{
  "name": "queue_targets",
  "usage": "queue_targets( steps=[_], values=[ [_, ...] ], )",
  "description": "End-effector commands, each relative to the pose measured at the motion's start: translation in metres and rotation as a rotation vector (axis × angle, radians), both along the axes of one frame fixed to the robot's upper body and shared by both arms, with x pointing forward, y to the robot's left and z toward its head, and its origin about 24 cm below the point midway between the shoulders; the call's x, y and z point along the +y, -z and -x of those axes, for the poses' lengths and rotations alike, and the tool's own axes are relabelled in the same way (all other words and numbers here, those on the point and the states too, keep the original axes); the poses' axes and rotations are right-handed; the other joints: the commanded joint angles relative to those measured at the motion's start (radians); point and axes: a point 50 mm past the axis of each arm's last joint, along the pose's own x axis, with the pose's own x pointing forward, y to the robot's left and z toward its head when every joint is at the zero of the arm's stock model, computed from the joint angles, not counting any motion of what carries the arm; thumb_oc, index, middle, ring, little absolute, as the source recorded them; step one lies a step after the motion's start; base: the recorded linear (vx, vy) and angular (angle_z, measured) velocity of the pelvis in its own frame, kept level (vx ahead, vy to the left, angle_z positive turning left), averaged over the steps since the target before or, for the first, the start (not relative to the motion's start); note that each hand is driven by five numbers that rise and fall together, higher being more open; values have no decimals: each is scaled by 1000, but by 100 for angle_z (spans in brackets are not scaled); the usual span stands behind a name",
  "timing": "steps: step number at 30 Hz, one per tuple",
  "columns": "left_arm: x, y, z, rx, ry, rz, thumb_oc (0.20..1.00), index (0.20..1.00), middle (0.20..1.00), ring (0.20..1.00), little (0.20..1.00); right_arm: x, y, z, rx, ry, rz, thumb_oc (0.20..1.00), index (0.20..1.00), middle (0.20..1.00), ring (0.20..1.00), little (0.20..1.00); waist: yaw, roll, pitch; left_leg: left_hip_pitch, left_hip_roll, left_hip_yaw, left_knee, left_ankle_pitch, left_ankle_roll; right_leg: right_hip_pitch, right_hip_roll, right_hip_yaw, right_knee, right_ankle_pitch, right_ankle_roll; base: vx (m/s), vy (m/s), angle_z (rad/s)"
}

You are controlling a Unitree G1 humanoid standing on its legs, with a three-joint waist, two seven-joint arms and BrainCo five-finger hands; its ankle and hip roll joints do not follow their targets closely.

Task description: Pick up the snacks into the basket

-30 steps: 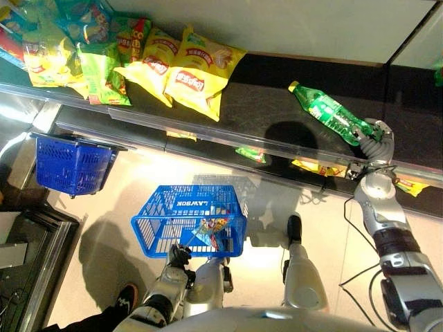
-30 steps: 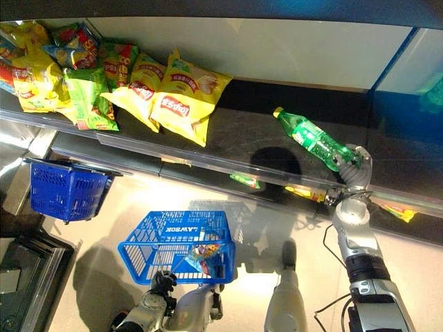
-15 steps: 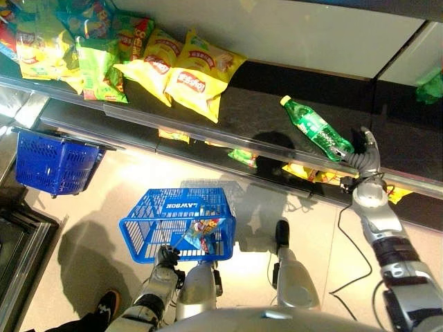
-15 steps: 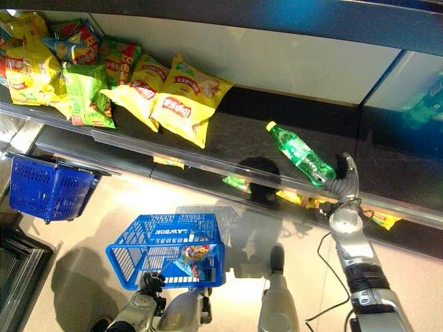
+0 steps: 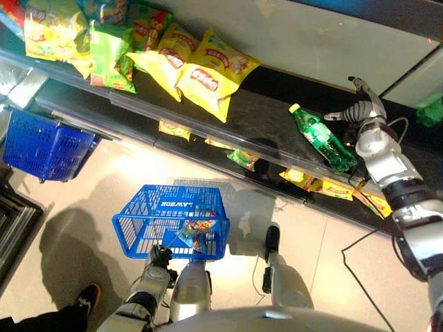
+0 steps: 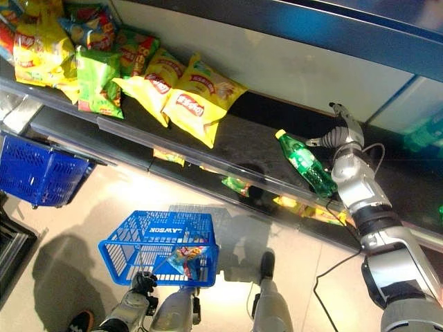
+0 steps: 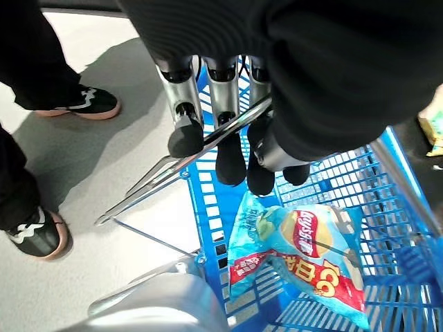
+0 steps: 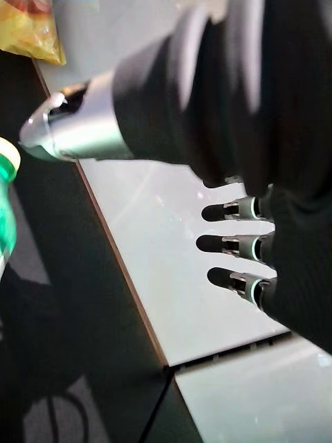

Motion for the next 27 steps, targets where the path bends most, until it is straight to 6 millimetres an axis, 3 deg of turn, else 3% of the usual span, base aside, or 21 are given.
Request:
queue_targets(
  steps=[1, 5, 11, 15, 19, 23, 27],
  values=[
    [2, 12, 22, 136, 60, -54, 200, 200, 200, 200, 200, -2, -45, -7, -114, 13, 26, 1000, 1000, 1000, 1000, 1000, 20, -14, -8, -63, -46, -62, 2, -12, 16, -34, -65, -31, 6, -5, 84, 11, 12, 16],
    [2, 11, 19, 134, 49, -52, 200, 200, 200, 200, 200, 3, -45, -18, -103, 40, -58, 1000, 1000, 1000, 1000, 1000, 40, -26, 3, -70, -48, -77, 2, -9, 19, -27, -65, -41, 6, -6, 84, 6, 9, 16],
    [3, 10, 16, 142, 30, -46, 200, 200, 200, 200, 200, -1, -12, -27, 4, 144, -309, 1000, 1000, 1000, 1000, 1000, 59, -52, 9, -75, -51, -88, 2, -9, 24, -20, -62, -48, 6, -5, 84, 11, 12, 11],
    [4, 9, 11, 144, 23, -39, 200, 200, 200, 200, 200, -2, 15, -22, 84, 154, -331, 1000, 1000, 1000, 1000, 1000, 54, -64, 2, -66, -53, -89, 2, -15, 29, -9, -62, -50, 6, -9, 85, 0, 0, 0],
    [5, 11, 17, 166, -12, -27, 200, 200, 200, 200, 200, -8, 54, -1, 123, 161, -344, 1000, 1000, 1000, 1000, 1000, 31, -77, -9, -57, -55, -84, 2, -26, 34, -4, -64, -43, 6, -10, 88, 0, 0, 0],
    [2, 13, 20, 177, -13, -13, 200, 200, 200, 200, 200, -25, 101, 39, 172, 232, -359, 1000, 1000, 1000, 1000, 1000, 9, -79, -21, -44, -56, -76, 2, -38, 37, 1, -68, -36, 6, -12, 90, 2, 3, -1],
    [7, 12, 21, 171, -20, -7, 200, 200, 200, 200, 200, -50, 123, 76, 185, 328, -368, 1000, 1000, 1000, 1000, 1000, -11, -80, -30, -32, -56, -67, 2, -47, 40, 2, -67, -28, 6, -15, 92, 3, -2, -4]
  ],
)
